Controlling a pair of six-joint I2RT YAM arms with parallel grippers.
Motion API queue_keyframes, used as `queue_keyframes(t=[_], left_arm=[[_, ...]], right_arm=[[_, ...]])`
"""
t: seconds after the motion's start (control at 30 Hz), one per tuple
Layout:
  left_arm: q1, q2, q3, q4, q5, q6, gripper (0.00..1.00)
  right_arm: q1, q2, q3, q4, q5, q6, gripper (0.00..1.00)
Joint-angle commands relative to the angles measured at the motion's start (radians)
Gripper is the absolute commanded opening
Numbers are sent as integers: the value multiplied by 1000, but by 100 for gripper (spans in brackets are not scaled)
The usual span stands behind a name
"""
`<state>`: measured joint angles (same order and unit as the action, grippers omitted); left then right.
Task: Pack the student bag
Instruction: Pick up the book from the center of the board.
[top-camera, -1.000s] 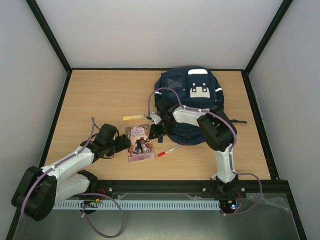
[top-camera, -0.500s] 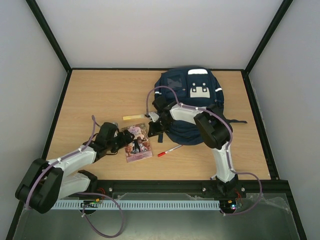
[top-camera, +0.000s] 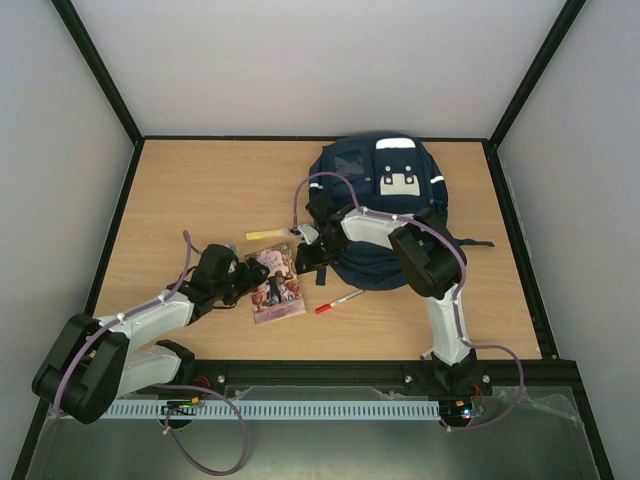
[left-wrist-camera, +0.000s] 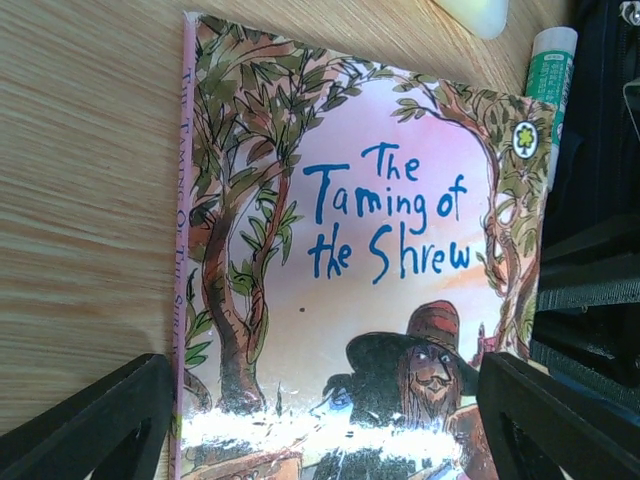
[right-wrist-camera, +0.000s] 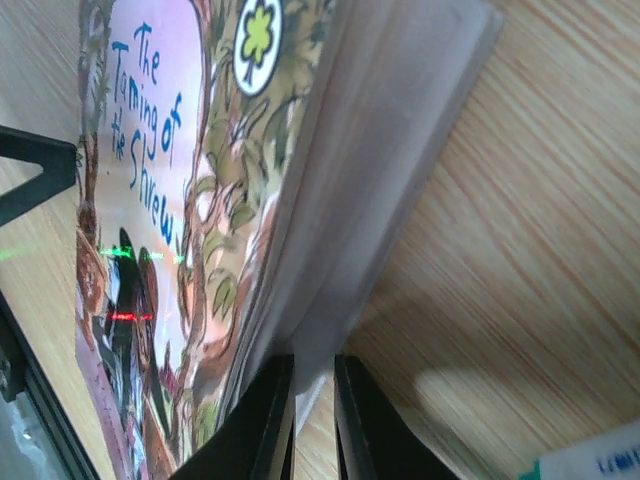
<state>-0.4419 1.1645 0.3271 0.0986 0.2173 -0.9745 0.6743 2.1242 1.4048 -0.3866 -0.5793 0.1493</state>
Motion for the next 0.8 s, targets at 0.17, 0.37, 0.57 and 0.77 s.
queue_keyframes(t=[0.17, 0.37, 0.57, 0.77], left_arm=[[-1, -35, -55, -204, -25, -19, 86], [-1, -26, -62, -192, -18, -20, 85], [0, -22, -52, -197, -18, -15, 85], [0, -38, -57, -211, -21, -16, 85]], right_arm=[[-10, -121, -140, -48, 152, 47, 22], [13, -175, -163, -7, 57, -1, 21], [60, -174, -129, -12, -2, -22, 13], [62, -141, -95, -31, 16, -17, 9]])
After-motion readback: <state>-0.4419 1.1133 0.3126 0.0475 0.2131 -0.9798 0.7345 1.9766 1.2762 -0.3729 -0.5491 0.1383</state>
